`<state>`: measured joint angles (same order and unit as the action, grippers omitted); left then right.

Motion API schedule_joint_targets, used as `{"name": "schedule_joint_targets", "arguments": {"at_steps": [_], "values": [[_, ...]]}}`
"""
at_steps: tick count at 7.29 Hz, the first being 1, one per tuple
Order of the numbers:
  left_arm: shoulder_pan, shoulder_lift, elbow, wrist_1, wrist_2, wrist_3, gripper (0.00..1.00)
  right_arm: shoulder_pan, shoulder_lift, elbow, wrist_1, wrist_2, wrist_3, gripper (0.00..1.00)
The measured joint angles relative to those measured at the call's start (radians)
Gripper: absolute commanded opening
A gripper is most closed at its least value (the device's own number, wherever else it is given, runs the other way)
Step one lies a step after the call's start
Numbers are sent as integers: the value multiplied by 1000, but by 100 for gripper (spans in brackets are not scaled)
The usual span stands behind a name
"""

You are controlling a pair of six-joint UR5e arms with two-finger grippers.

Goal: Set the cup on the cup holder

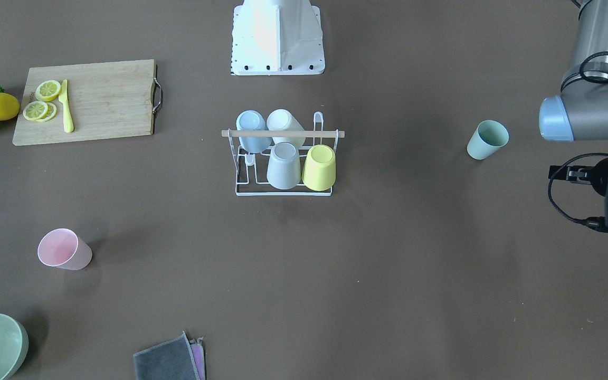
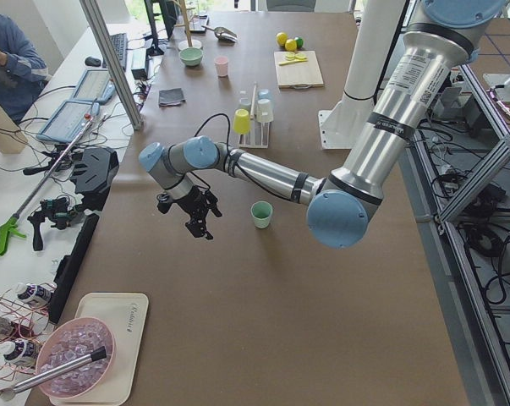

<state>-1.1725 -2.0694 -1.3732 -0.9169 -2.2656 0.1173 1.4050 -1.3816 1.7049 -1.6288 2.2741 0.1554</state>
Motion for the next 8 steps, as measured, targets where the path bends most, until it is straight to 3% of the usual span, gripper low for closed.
{"name": "schedule_joint_targets", "arguments": {"at_steps": [4, 8], "values": [[91, -84, 18, 180, -10, 63, 97, -78, 268, -243, 6, -1, 45, 100], [220, -94, 36, 215, -5, 74, 97, -102, 538, -623, 91, 37, 39, 100]]}}
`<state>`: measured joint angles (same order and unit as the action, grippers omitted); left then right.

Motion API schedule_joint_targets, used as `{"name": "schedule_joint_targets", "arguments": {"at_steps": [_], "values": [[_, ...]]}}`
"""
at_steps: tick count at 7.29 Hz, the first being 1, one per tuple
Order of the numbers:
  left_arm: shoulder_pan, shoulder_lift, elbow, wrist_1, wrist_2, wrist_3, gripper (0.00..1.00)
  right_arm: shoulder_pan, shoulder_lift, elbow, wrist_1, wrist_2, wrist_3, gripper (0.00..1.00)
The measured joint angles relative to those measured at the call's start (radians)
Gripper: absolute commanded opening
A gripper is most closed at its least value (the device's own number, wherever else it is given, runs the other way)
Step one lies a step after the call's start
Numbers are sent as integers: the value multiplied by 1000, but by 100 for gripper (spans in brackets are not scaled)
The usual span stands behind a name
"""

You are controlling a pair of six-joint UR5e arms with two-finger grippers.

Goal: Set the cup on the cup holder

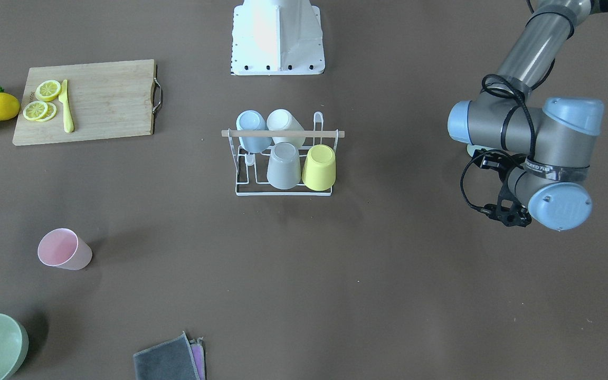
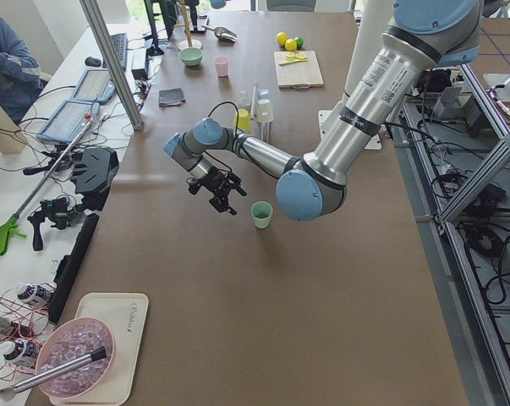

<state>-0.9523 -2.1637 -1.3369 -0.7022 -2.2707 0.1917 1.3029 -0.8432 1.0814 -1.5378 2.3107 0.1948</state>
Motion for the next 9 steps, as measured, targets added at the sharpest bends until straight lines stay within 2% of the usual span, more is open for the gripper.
{"name": "schedule_joint_targets", "arguments": {"at_steps": [3, 6, 9], "values": [[68, -12, 31, 56, 44, 2, 97, -77, 137, -170, 4, 20, -10, 100], [107, -13, 52, 61, 126, 3, 97, -125, 289, -437, -25, 57, -148, 100], [119, -11, 66, 56, 143, 9, 96, -128, 403, -625, -188, 60, -321, 100]]}}
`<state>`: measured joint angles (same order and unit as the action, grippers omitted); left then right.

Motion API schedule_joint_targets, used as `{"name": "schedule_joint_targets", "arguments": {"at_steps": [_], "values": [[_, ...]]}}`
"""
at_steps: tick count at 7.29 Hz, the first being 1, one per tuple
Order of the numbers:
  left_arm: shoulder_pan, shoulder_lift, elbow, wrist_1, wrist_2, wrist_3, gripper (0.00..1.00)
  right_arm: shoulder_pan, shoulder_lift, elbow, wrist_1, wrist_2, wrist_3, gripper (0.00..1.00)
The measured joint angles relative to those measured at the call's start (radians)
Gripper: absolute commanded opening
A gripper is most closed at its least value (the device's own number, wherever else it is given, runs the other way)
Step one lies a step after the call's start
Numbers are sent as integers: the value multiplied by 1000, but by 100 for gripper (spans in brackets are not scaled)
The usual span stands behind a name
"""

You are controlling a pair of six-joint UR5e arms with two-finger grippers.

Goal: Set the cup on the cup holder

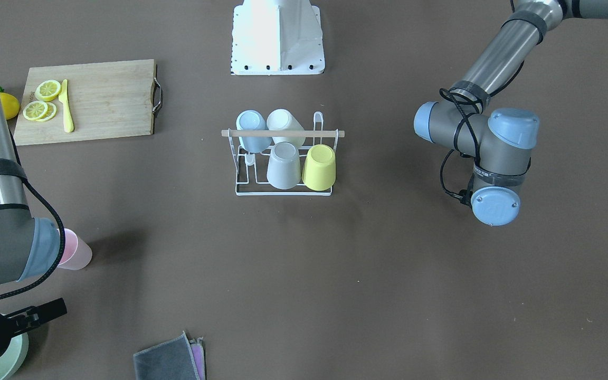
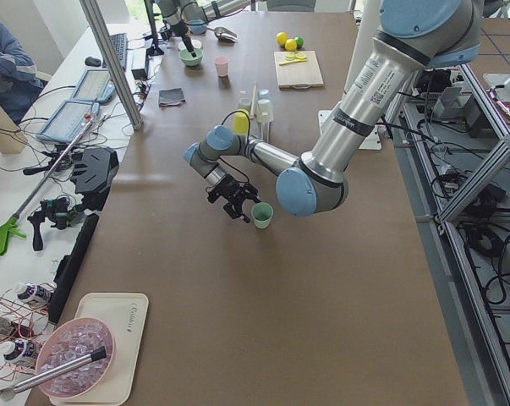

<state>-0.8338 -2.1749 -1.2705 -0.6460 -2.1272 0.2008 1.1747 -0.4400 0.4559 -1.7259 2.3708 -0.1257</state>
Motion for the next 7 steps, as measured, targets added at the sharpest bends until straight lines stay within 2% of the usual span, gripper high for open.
{"name": "schedule_joint_targets", "arguments": {"at_steps": [3, 7], "values": [[17, 3, 12, -7, -25, 2, 94, -27, 103, -193, -37, -46, -40, 100], [22, 7, 32, -9, -38, 17, 92, -109, 137, -280, -35, -124, -75, 100]]}}
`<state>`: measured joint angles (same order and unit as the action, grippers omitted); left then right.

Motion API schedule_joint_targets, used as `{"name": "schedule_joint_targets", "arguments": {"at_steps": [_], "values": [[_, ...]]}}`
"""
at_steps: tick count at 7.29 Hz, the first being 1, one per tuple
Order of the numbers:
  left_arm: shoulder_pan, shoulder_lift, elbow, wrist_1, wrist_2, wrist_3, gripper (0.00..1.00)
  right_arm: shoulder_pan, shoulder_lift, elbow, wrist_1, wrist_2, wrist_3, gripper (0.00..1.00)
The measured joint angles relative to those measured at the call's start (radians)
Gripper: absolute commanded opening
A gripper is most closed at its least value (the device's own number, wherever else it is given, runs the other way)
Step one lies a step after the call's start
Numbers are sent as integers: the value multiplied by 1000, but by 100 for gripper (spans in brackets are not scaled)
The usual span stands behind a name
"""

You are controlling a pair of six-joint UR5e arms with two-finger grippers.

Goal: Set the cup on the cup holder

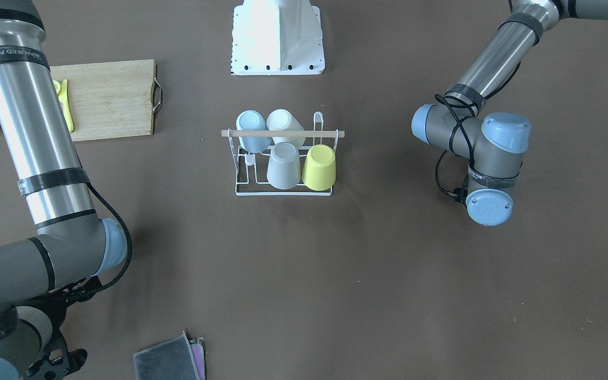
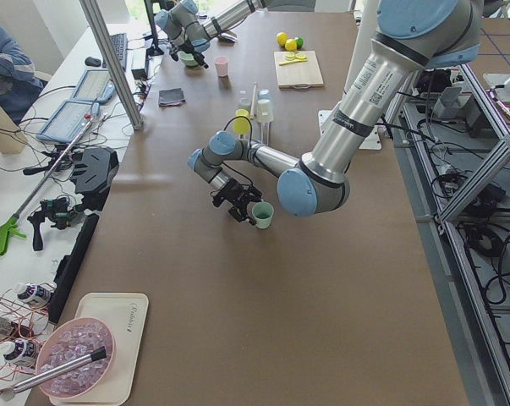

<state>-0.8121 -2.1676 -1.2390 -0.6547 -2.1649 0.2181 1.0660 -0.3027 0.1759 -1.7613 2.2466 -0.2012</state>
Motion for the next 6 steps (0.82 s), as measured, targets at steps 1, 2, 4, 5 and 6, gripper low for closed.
{"name": "schedule_joint_targets", "arguments": {"at_steps": [1, 2, 4, 5, 6], "values": [[0, 1, 2, 3, -2, 17, 92, -13, 0, -15, 1, -10, -22, 100], [0, 2, 3, 6, -9, 34, 90, -24, 4, -30, 2, -16, -34, 100], [-1, 3, 9, 9, -34, 60, 89, -40, 16, -78, 4, -26, -56, 100], [-2, 3, 14, 11, -40, 68, 86, -43, 21, -101, 4, -32, -72, 100], [-1, 3, 21, 13, -42, 71, 85, -46, 27, -118, 4, -34, -85, 100]]}}
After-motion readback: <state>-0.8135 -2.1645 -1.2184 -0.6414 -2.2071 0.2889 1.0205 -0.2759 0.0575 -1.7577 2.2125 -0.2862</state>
